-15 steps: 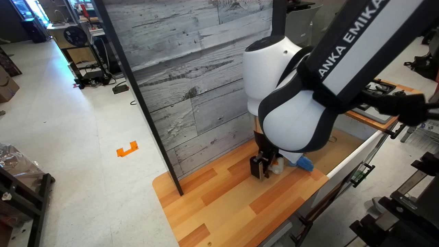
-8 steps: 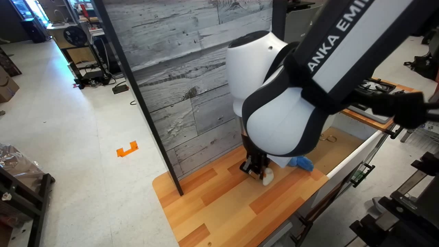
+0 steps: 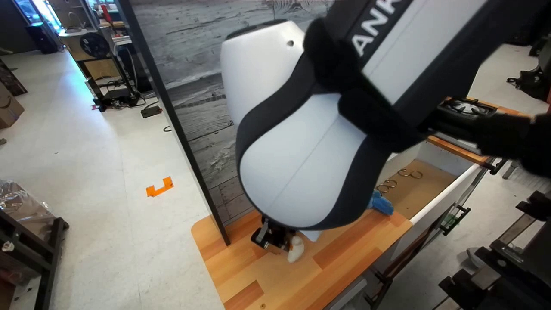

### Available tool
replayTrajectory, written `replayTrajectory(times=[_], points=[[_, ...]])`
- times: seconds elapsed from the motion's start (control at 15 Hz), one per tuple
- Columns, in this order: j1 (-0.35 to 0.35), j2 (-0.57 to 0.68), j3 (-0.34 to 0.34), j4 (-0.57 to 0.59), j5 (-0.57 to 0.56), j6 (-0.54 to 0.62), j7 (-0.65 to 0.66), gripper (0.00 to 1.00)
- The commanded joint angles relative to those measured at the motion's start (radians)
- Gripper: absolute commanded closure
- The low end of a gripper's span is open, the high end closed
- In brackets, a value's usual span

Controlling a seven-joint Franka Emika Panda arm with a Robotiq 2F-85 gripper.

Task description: Move the teddy bear to the left

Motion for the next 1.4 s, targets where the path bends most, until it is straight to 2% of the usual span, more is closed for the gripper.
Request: replayTrajectory(times=[0.0, 0.47, 0.53, 0.6, 0.73, 0.8, 1.2, 1.33], points=[[0.003, 0.013, 0.021, 0.038, 0.032, -0.066, -0.026, 0.96], [0.004, 0.077, 0.024, 0.12, 0.042, -0.11, -0.025, 0.96], [0.007, 0.084, 0.022, 0.129, 0.041, -0.107, -0.022, 0.81], [0.01, 0.09, 0.019, 0.136, 0.039, -0.103, -0.02, 0.58], [0.012, 0.092, 0.019, 0.141, 0.038, -0.1, -0.019, 0.54], [0.011, 0.09, 0.021, 0.141, 0.038, -0.1, -0.021, 0.48], [-0.009, 0.005, 0.034, 0.029, 0.039, -0.078, -0.035, 0.04], [-0.03, -0.053, 0.045, -0.039, 0.054, -0.08, -0.035, 0.0]])
